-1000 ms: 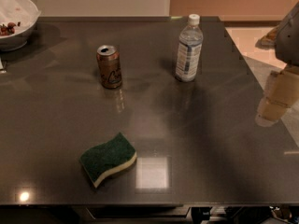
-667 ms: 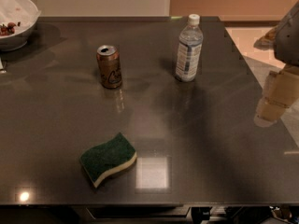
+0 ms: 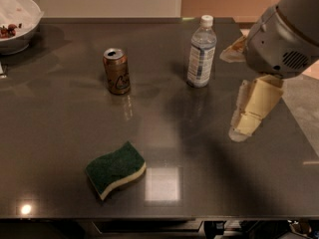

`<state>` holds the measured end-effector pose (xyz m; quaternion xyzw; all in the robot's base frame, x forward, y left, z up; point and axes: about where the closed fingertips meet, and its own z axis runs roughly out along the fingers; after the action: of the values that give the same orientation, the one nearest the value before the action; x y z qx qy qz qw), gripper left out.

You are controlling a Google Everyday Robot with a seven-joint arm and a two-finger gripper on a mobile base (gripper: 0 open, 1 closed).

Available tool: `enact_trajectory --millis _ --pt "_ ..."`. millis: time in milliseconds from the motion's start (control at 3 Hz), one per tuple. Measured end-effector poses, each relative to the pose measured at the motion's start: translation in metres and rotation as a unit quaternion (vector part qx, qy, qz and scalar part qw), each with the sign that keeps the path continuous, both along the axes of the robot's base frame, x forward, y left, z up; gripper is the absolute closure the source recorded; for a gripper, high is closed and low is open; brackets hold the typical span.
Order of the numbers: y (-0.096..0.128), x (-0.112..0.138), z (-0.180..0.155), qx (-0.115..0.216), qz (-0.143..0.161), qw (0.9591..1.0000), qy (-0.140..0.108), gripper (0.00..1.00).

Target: Move sponge near blue plastic bottle

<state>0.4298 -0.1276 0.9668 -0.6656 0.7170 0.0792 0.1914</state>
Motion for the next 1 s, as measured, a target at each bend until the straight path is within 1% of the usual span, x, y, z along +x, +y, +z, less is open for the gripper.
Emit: enact_trajectory --millis 333,667,1000 --pt "0.035 -0.015 -0.006 0.027 0.044 0.9986 0.011 0.00" --pt "0.073 -0.037 -0.021 0.031 0.086 0.9958 0.007 0.00" --pt "0.105 -0.055 -0.040 0.028 0.117 0.9927 0.003 0.00"
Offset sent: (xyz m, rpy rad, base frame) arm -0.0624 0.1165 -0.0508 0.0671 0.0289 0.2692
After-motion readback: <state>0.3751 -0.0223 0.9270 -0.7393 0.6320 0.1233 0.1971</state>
